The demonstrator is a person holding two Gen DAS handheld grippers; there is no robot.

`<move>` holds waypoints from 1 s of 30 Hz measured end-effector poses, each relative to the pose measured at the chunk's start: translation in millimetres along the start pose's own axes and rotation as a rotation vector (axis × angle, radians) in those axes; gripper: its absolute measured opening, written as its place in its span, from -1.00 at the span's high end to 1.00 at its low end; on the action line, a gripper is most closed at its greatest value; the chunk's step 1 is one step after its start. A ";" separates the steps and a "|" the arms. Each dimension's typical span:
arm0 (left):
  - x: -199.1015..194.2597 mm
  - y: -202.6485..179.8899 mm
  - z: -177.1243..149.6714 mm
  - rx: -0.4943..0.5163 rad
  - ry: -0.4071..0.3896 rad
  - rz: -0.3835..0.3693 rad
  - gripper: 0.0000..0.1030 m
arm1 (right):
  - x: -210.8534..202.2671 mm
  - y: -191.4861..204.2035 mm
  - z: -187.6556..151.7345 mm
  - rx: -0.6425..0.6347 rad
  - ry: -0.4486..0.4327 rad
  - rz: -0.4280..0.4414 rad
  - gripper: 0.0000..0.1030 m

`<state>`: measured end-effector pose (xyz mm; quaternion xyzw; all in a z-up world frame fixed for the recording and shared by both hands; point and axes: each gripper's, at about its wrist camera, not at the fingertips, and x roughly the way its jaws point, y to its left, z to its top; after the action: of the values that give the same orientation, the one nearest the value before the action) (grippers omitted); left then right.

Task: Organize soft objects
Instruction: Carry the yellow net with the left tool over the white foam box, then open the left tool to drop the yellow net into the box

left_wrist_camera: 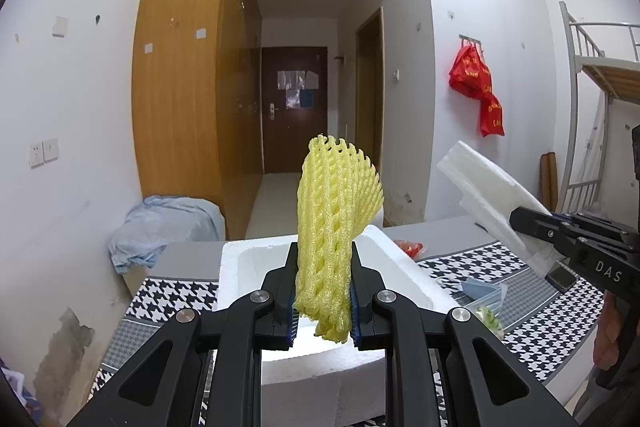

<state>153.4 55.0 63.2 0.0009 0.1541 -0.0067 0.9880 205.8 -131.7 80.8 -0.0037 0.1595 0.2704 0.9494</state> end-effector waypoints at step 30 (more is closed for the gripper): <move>22.1 10.5 -1.7 -0.024 0.066 -0.022 -0.89 | 11.1 10.4 3.3 -0.010 0.014 -0.018 0.81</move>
<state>174.0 65.2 54.9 -0.0126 0.1869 -0.0159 0.9822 210.4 -116.8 81.3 -0.0120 0.1647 0.2627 0.9506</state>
